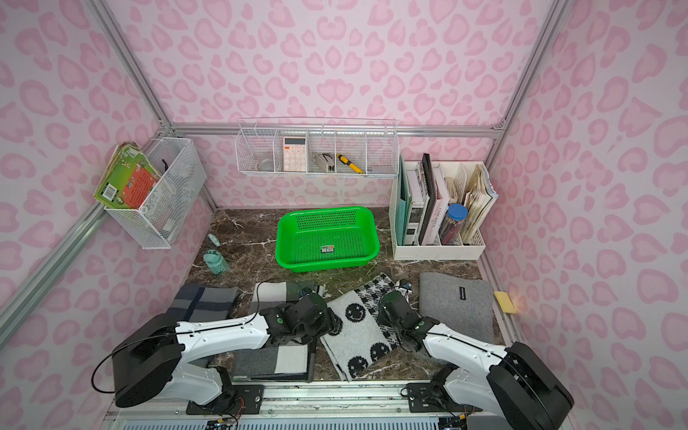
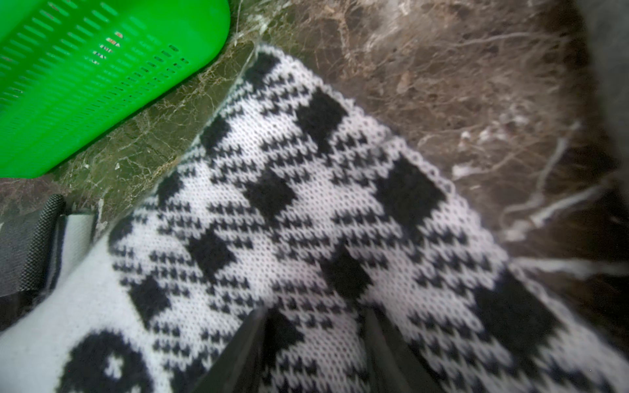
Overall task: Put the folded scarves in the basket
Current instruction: Adjust the scarf at the center of the board.
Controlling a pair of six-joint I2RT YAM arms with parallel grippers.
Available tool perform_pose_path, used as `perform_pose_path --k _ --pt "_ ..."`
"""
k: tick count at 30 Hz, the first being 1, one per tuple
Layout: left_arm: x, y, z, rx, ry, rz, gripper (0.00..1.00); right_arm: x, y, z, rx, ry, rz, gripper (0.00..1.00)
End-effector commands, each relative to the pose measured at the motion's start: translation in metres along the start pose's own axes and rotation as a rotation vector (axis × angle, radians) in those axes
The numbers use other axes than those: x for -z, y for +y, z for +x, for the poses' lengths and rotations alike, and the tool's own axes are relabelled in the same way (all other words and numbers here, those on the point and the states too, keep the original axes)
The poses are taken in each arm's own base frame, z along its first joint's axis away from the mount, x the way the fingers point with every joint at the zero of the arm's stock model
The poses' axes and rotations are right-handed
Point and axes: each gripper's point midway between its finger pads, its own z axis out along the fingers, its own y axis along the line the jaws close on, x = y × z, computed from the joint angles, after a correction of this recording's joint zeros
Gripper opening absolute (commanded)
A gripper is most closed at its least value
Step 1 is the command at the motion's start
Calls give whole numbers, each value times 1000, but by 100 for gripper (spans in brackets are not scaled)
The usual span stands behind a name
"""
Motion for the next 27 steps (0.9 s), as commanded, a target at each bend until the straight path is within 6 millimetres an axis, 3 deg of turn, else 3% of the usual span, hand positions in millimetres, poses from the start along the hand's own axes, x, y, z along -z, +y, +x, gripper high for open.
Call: perform_pose_path --k 1,4,8,15,17,22,27 --pt "-9 -10 -1 -36 15 4 68 6 -18 11 12 39 64 51" --pt "-17 0 -9 -29 11 -53 68 9 -18 11 6 33 51 52" --pt "-20 7 -35 -4 -17 -48 68 9 -24 18 0 52 57 52" --pt "-14 -23 -81 -84 -46 1 69 11 -9 29 14 68 -17 53" --pt "-10 -21 -88 -86 -70 -6 72 17 -5 25 28 49 -26 53" --pt "8 -12 -92 -80 -106 -10 79 35 -2 7 33 -29 -55 61" --pt "24 -4 -78 -78 -74 10 80 56 0 -15 53 -142 -106 64"
